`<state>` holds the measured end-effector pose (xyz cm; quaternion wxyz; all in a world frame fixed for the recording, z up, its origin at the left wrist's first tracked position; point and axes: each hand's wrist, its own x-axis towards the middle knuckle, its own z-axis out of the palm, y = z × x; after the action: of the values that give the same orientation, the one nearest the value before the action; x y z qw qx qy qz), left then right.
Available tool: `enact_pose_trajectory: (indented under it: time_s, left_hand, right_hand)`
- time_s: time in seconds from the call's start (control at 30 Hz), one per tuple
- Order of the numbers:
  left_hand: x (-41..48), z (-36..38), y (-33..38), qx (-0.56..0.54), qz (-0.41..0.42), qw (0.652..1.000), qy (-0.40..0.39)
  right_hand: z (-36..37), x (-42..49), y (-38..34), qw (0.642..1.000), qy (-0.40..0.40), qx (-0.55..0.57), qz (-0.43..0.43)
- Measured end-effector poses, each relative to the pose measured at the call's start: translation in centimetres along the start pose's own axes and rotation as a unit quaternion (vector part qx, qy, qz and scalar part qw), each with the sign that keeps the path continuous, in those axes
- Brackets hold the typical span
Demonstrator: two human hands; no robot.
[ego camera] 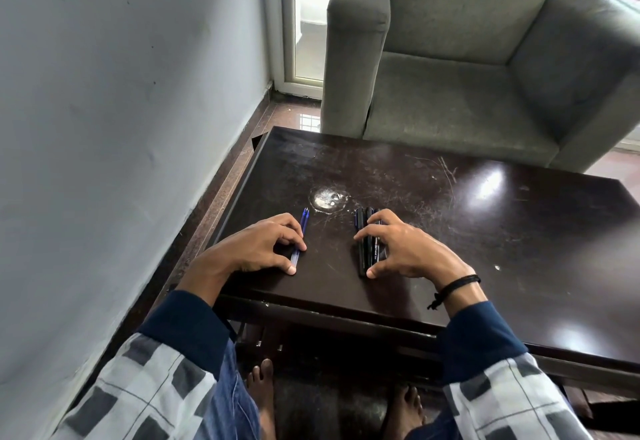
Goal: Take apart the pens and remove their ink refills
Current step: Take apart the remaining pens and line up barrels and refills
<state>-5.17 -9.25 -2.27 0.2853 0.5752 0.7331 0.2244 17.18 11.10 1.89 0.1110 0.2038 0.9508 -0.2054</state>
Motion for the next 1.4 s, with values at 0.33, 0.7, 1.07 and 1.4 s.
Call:
enact_pose_trajectory:
  time_s: [0.33, 0.7, 1.07, 1.4]
  left_hand:
    - [0.0, -0.1, 0.3, -0.009, -0.001, 1.000, -0.003]
    - [0.0, 0.0, 0.1, -0.024, 0.000, 1.000, -0.002]
    - [0.3, -0.1, 0.1, 0.000, 0.017, 0.990, 0.143]
    - [1.1, 0.4, 0.8, 0.047, -0.058, 0.963, 0.260]
  right_hand:
    - [0.1, 0.1, 0.3, 1.000, 0.008, 0.003, -0.001]
    - [0.0, 0.0, 0.5, 1.000, 0.011, 0.007, 0.000]
    - [-0.4, 0.0, 0.4, 0.999, 0.048, 0.013, 0.003]
    - [-0.6, 0.3, 0.0, 0.996, 0.087, 0.003, 0.024]
